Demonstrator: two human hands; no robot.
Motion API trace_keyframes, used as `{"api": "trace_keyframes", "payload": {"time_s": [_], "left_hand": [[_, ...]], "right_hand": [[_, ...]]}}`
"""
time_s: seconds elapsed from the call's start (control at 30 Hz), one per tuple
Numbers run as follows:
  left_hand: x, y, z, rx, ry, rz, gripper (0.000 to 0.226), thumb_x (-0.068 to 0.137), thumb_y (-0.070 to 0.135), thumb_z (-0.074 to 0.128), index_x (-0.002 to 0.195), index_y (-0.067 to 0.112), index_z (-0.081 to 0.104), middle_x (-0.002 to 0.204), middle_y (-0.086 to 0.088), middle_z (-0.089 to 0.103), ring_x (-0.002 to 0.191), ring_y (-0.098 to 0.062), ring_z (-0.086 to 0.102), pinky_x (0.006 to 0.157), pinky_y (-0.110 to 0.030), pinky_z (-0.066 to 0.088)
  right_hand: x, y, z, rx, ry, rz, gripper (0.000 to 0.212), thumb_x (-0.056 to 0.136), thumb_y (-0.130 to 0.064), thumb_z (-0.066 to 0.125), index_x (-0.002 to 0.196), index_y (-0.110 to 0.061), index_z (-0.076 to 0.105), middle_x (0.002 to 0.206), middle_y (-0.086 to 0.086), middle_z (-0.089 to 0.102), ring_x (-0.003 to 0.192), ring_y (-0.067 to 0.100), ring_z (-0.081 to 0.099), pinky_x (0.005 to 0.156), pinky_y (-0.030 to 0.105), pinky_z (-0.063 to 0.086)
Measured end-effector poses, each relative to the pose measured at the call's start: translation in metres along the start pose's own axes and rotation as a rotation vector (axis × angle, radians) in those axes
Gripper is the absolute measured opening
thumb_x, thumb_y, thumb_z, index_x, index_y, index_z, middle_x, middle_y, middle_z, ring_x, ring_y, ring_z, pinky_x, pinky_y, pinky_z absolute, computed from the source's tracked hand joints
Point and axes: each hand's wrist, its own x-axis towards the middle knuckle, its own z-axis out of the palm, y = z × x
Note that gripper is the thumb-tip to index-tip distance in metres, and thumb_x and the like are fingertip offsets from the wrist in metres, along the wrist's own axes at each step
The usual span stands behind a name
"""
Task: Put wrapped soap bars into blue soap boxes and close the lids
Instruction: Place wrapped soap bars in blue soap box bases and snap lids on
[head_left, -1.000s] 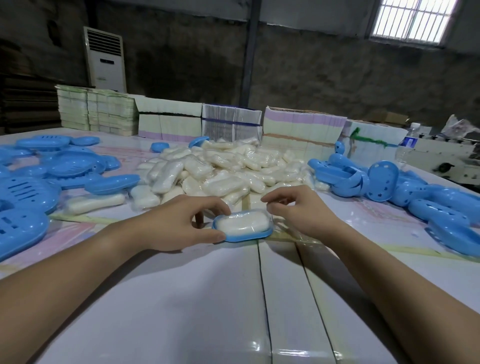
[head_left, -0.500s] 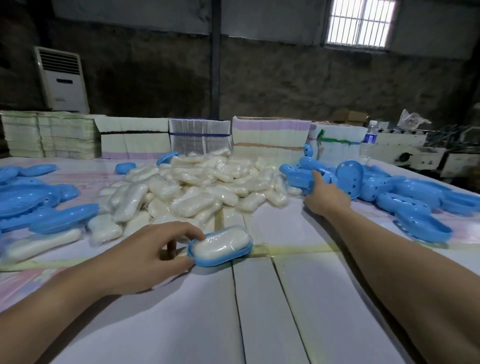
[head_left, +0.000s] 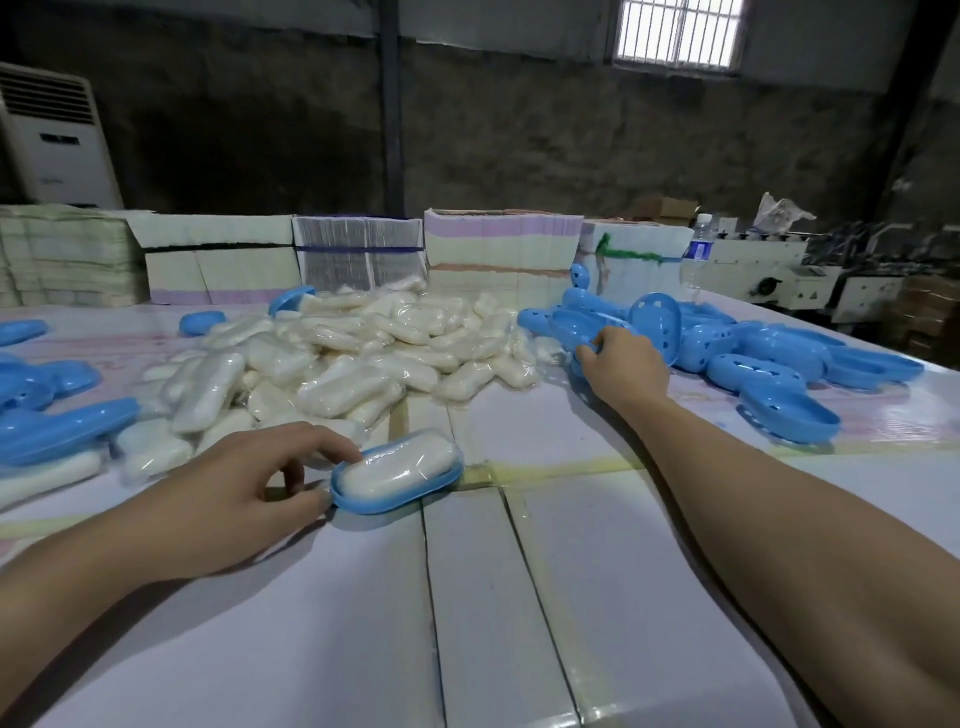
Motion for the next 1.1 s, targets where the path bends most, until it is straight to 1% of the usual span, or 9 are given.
{"api": "trace_keyframes", "payload": {"time_s": [0.13, 0.23, 0.33, 0.43, 0.63, 0.77, 0.83, 0.9, 1.1], "left_hand": [[0.000, 0.004, -0.002, -0.003, -0.013, -0.009, 0.040, 0.086, 0.009, 0.072, 0.101, 0.045, 0.066, 0.091, 0.043, 0.058, 0.066, 0.006, 0.056, 0.063, -0.004, 0.042], [0.000, 0.003, -0.002, 0.001, -0.021, -0.006, 0.041, 0.086, 0.009, 0.072, 0.102, 0.046, 0.065, 0.101, 0.040, 0.059, 0.078, -0.002, 0.058, 0.065, -0.006, 0.043], [0.001, 0.001, 0.000, 0.003, -0.007, 0.010, 0.041, 0.086, 0.008, 0.071, 0.101, 0.046, 0.066, 0.105, 0.036, 0.061, 0.084, -0.006, 0.058, 0.066, -0.007, 0.043], [0.003, -0.002, 0.001, 0.006, 0.019, 0.041, 0.045, 0.088, -0.003, 0.066, 0.100, 0.041, 0.068, 0.104, 0.033, 0.063, 0.088, -0.002, 0.058, 0.071, -0.005, 0.040], [0.003, -0.011, -0.001, -0.027, 0.026, 0.015, 0.069, 0.083, -0.023, 0.048, 0.100, 0.041, 0.067, 0.106, 0.016, 0.068, 0.107, 0.002, 0.059, 0.089, -0.012, 0.043], [0.004, -0.011, 0.000, -0.041, 0.037, 0.004, 0.071, 0.083, -0.023, 0.044, 0.107, 0.041, 0.062, 0.110, 0.007, 0.067, 0.107, -0.002, 0.058, 0.096, -0.024, 0.044], [0.004, -0.010, 0.001, -0.055, 0.030, -0.011, 0.070, 0.082, -0.024, 0.043, 0.108, 0.039, 0.062, 0.111, 0.007, 0.065, 0.108, -0.002, 0.057, 0.096, -0.024, 0.044], [0.003, -0.008, 0.002, -0.063, 0.013, -0.009, 0.071, 0.080, -0.025, 0.042, 0.108, 0.038, 0.062, 0.112, 0.006, 0.065, 0.108, 0.000, 0.056, 0.095, -0.021, 0.043], [0.004, -0.003, 0.003, -0.069, -0.001, 0.011, 0.070, 0.078, -0.026, 0.046, 0.108, 0.036, 0.062, 0.113, 0.009, 0.064, 0.105, -0.002, 0.054, 0.084, -0.013, 0.042]], "right_hand": [[0.003, -0.007, -0.005, 0.345, -0.091, 0.210, 0.014, 0.087, -0.028, 0.054, 0.086, -0.014, 0.056, 0.074, 0.002, 0.054, 0.071, 0.023, 0.053, 0.058, 0.031, 0.036], [0.005, -0.012, -0.016, 0.734, -0.174, 0.386, 0.007, 0.090, -0.018, 0.054, 0.091, -0.012, 0.053, 0.068, 0.008, 0.049, 0.055, 0.020, 0.042, 0.050, 0.029, 0.034], [-0.002, -0.022, -0.029, 0.774, -0.237, 0.307, 0.003, 0.092, -0.013, 0.055, 0.092, -0.014, 0.058, 0.052, 0.002, 0.044, 0.039, 0.012, 0.037, 0.042, 0.024, 0.029], [-0.023, -0.042, -0.038, 0.817, -0.264, 0.151, 0.005, 0.091, -0.017, 0.060, 0.089, -0.017, 0.064, 0.042, -0.003, 0.043, 0.038, 0.013, 0.036, 0.042, 0.023, 0.028], [-0.064, -0.084, -0.058, 1.182, -0.851, -0.040, 0.017, 0.100, -0.021, 0.053, 0.085, -0.014, 0.057, 0.043, -0.002, 0.033, 0.042, 0.012, 0.023, 0.046, 0.025, 0.016], [-0.071, -0.091, -0.070, 1.461, -1.381, 0.107, 0.023, 0.093, -0.030, 0.051, 0.073, -0.018, 0.055, 0.037, -0.007, 0.032, 0.042, 0.009, 0.014, 0.041, 0.020, 0.014], [-0.076, -0.093, -0.069, 1.376, -1.488, 0.127, 0.020, 0.091, -0.034, 0.051, 0.079, -0.018, 0.054, 0.036, -0.007, 0.032, 0.040, 0.008, 0.013, 0.040, 0.019, 0.011], [-0.080, -0.098, -0.066, 1.218, -1.447, 0.164, 0.023, 0.092, -0.041, 0.052, 0.085, -0.018, 0.049, 0.037, -0.007, 0.027, 0.036, 0.007, 0.015, 0.040, 0.019, 0.009], [-0.087, -0.112, -0.060, 0.857, -1.019, 0.061, 0.057, 0.098, -0.057, 0.044, 0.118, -0.005, 0.056, 0.044, -0.004, 0.026, 0.039, 0.011, 0.018, 0.038, 0.020, 0.016]]}}
